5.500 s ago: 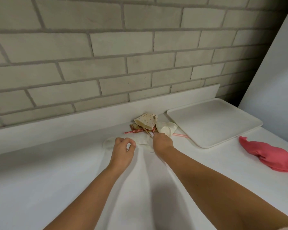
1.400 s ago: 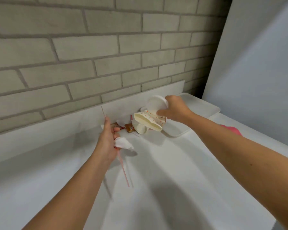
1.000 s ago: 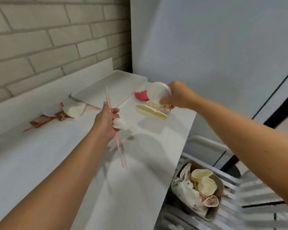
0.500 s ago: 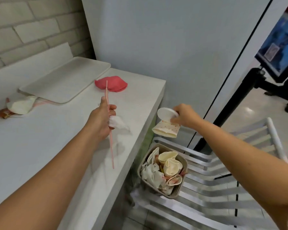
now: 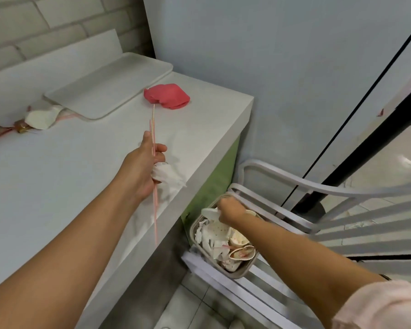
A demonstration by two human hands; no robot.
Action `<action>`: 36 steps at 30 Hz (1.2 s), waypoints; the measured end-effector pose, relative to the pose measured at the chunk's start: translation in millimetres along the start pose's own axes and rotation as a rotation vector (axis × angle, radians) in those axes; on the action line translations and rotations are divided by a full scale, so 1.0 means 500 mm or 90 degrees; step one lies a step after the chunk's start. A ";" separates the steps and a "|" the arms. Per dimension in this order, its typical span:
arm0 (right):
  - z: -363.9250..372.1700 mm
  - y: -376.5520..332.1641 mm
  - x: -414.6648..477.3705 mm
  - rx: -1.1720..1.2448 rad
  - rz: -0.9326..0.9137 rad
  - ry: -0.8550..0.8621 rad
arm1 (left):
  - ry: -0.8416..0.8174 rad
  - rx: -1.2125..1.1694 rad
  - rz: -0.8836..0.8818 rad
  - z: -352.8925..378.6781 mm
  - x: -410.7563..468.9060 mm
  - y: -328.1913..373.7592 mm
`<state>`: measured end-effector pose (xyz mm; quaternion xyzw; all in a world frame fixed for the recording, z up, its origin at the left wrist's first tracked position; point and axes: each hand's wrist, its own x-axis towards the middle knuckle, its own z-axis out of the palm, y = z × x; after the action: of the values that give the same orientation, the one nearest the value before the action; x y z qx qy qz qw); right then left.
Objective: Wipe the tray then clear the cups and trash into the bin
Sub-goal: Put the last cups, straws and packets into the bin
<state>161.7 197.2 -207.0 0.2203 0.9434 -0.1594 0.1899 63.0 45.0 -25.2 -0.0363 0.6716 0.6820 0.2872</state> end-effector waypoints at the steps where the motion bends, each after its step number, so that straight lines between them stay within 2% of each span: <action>1: 0.019 -0.001 0.002 -0.025 -0.011 -0.003 | 0.009 0.004 0.002 -0.003 -0.002 -0.003; 8: 0.072 -0.010 -0.006 -0.275 -0.118 -0.003 | 0.033 0.019 0.015 0.003 -0.019 -0.016; 14: 0.067 -0.019 -0.002 -0.290 -0.117 -0.054 | 0.020 0.028 0.019 0.022 -0.027 -0.024; 17: 0.046 -0.023 -0.005 -0.287 -0.131 -0.124 | 0.006 0.030 0.025 0.030 -0.030 -0.029; 19: 0.014 -0.026 -0.010 -0.226 -0.132 -0.170 | -0.002 0.030 0.028 0.035 -0.029 -0.031; 21: -0.040 -0.028 -0.020 -0.084 -0.139 -0.151 | -0.013 0.022 0.027 0.042 -0.030 -0.033; 23: -0.113 -0.030 -0.037 0.129 -0.141 -0.084 | -0.030 0.015 0.031 0.051 -0.029 -0.036; 25: -0.184 -0.031 -0.069 0.416 -0.140 -0.052 | -0.043 0.005 0.038 0.062 -0.031 -0.041; 27: -0.233 -0.031 -0.104 0.657 -0.185 -0.098 | -0.047 -0.004 0.053 0.078 -0.031 -0.048; 28: -0.248 -0.035 -0.121 0.710 -0.218 -0.124 | -0.044 -0.002 0.062 0.087 -0.030 -0.051; 29: -0.255 -0.040 -0.138 0.720 -0.244 -0.128 | -0.042 -0.006 0.068 0.096 -0.029 -0.056; 31: -0.254 -0.053 -0.154 0.703 -0.244 -0.052 | -0.047 -0.032 0.078 0.115 -0.027 -0.064; 34: -0.240 -0.059 -0.160 0.713 -0.152 0.134 | -0.050 -0.053 0.076 0.141 -0.021 -0.081; 36: -0.232 -0.056 -0.163 0.683 -0.118 0.202 | -0.048 -0.061 0.069 0.158 -0.018 -0.094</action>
<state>182.9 189.0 -64.4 0.2233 0.7627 -0.5975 -0.1072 117.6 112.8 -55.7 0.0120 0.6282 0.7286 0.2727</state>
